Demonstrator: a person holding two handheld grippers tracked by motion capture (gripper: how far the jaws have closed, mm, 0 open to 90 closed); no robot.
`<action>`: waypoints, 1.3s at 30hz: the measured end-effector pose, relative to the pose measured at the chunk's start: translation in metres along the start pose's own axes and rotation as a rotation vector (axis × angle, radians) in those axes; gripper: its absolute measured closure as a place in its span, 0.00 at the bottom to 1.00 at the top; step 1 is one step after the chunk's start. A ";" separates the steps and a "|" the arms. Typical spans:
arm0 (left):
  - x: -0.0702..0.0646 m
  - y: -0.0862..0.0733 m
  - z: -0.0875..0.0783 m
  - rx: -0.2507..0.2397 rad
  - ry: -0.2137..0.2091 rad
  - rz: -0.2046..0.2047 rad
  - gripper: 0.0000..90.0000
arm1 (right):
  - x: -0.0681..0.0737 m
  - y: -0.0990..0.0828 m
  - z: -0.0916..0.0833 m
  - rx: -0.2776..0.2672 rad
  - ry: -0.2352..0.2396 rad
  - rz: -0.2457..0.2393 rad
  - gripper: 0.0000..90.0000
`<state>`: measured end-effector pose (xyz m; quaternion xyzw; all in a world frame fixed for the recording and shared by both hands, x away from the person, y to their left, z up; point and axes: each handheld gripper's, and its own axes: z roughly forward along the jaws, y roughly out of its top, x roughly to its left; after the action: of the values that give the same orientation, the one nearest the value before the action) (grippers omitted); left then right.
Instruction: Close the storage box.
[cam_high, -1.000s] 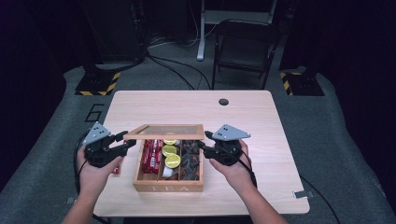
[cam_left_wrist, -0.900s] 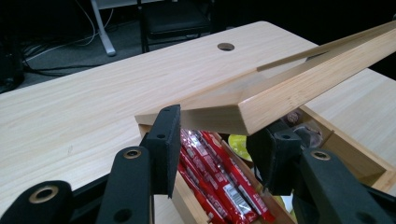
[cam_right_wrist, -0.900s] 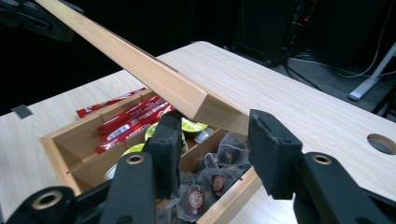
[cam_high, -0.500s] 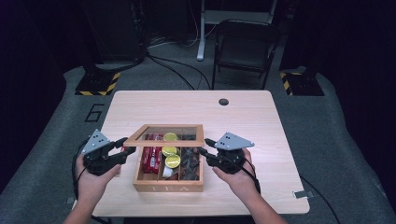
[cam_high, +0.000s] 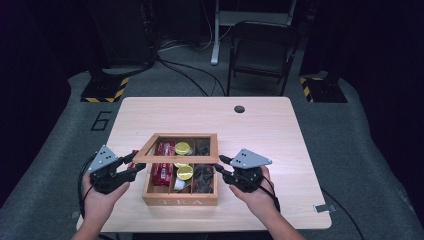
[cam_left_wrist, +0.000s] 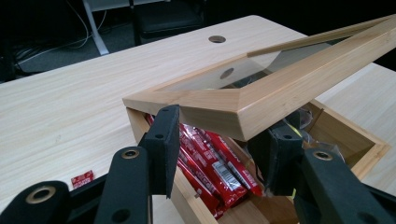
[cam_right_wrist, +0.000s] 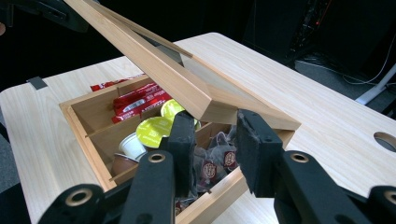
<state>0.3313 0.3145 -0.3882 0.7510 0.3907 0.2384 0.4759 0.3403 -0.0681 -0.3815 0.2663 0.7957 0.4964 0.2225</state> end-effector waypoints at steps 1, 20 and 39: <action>-0.001 -0.001 0.000 -0.001 0.002 -0.003 0.60 | 0.000 -0.001 0.000 -0.002 0.001 -0.007 0.75; -0.011 -0.030 0.003 0.020 0.007 0.025 0.56 | 0.013 -0.027 0.000 0.023 0.022 -0.005 0.75; -0.017 -0.061 0.007 0.021 0.004 -0.004 0.55 | 0.024 -0.053 0.005 0.035 0.028 0.014 0.71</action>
<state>0.3050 0.3119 -0.4456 0.7548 0.3956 0.2346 0.4677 0.3141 -0.0686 -0.4338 0.2686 0.8054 0.4878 0.2032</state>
